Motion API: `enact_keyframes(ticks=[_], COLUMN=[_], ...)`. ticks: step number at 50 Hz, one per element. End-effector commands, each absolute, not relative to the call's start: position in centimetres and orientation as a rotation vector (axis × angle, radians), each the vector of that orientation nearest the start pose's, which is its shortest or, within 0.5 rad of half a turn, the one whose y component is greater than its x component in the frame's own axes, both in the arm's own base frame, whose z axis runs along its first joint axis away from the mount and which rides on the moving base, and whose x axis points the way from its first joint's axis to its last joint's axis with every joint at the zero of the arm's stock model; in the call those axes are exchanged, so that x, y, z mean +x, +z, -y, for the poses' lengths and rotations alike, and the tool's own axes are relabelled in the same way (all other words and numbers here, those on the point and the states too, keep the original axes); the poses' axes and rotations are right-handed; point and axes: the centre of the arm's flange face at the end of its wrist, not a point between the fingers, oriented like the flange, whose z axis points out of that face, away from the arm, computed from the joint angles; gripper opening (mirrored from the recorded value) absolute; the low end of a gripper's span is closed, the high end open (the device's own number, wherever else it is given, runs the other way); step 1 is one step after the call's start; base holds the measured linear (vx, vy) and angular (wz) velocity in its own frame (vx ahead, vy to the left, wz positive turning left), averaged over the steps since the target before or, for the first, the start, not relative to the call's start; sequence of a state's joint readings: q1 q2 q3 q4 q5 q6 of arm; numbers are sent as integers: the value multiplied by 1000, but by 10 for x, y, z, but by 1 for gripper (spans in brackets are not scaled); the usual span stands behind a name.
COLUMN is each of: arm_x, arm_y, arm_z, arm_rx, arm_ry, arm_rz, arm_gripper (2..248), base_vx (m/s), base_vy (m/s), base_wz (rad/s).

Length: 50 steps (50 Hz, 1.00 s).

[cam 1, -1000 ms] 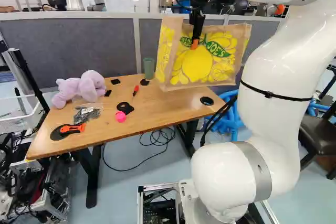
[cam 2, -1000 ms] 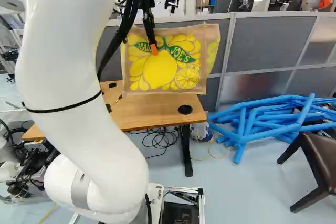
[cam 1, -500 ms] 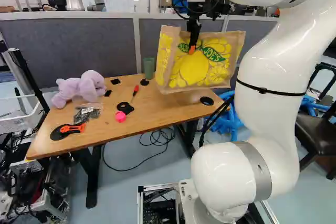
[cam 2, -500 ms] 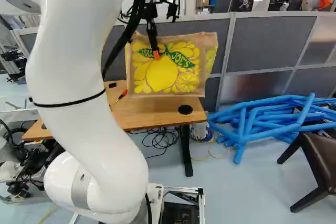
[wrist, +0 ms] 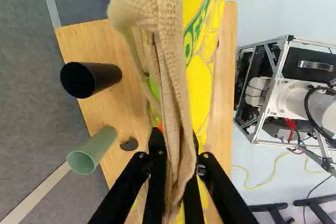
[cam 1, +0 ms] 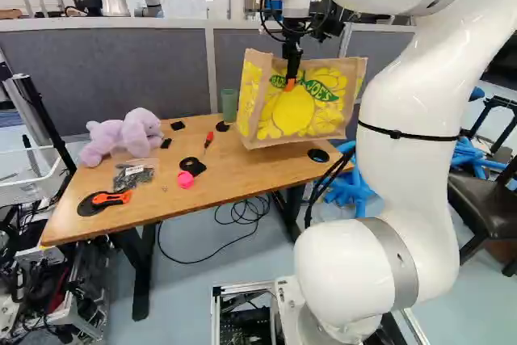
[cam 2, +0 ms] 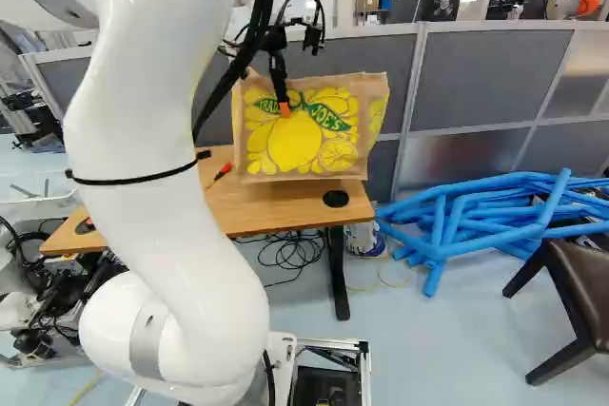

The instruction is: Pick up the bag on the ground and place it on the table

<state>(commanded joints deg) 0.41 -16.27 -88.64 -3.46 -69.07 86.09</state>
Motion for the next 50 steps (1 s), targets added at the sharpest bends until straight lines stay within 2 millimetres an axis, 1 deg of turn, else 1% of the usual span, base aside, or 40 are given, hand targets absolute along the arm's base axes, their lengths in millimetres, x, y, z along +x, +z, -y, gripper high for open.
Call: enact_keyframes(ticks=[9,20,50], arm_x=[571,578,596], arm_y=[649,631,584], arm_z=[-8,-14,-19], arm_rx=[-2346,-2366,-2418], arm_ry=[-119,-100,-9], arm_rz=[-2095,-2089,-2115], arm_gripper=[35,35,35], base_vx=[0,0,0], base_vy=[0,0,0], base_wz=[0,0,0])
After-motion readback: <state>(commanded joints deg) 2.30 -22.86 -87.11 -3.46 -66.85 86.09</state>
